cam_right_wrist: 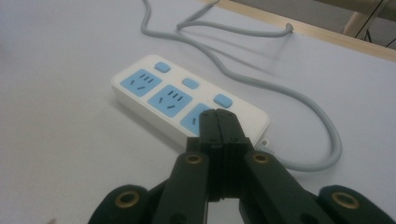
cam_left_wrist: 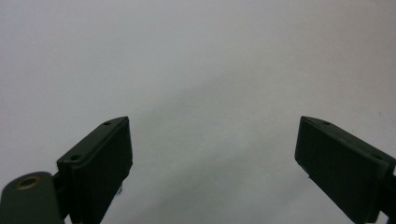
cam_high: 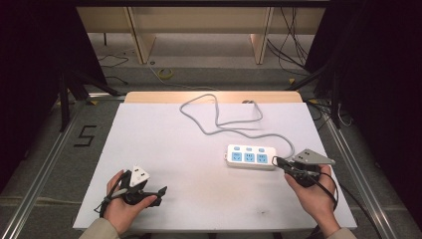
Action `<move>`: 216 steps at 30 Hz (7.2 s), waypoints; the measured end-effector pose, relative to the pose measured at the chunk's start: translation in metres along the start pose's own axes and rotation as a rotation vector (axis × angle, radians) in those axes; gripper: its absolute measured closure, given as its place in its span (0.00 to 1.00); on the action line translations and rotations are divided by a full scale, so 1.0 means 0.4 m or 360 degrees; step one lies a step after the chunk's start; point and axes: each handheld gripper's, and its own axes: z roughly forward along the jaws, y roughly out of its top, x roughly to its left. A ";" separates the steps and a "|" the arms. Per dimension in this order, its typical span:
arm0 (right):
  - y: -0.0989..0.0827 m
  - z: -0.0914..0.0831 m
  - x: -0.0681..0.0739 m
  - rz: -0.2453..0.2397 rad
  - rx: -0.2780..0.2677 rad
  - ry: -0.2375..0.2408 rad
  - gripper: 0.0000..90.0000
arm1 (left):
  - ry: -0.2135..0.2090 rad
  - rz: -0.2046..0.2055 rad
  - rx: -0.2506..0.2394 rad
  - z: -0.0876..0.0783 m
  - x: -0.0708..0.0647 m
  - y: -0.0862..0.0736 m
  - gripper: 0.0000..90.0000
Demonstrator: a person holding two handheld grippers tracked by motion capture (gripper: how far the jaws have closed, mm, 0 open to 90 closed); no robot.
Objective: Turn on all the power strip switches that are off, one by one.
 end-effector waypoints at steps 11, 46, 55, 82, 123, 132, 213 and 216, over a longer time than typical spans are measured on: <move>0.053 0.028 -0.010 0.0012 0.0045 -0.0022 1.00 | -0.0009 0.0024 0.0024 0.005 0.001 -0.004 0.16; 0.137 0.125 -0.015 -0.0013 0.0331 0.0036 1.00 | 0.0010 0.0049 0.0013 0.011 0.001 -0.005 0.13; 0.145 0.141 -0.018 -0.0010 0.0387 0.0044 1.00 | 0.0013 0.0051 0.0008 0.011 0.000 -0.005 0.13; 0.166 0.184 -0.032 0.0006 0.0531 0.0056 1.00 | 0.0015 0.0053 0.0007 0.012 0.000 -0.005 0.12; 0.175 0.246 -0.053 0.0033 0.0665 0.0038 1.00 | 0.0014 0.0048 0.0008 0.013 0.001 -0.006 0.11; 0.180 0.254 -0.056 0.0039 0.0689 0.0030 1.00 | 0.0014 0.0049 0.0007 0.013 0.001 -0.006 0.11; 0.172 0.307 -0.047 0.0064 0.0827 0.0008 1.00 | 0.0009 0.0064 0.0010 0.013 0.000 -0.007 0.11; 0.172 0.308 -0.048 0.0079 0.0831 0.0010 1.00 | 0.0009 0.0068 0.0013 0.013 -0.001 -0.007 0.11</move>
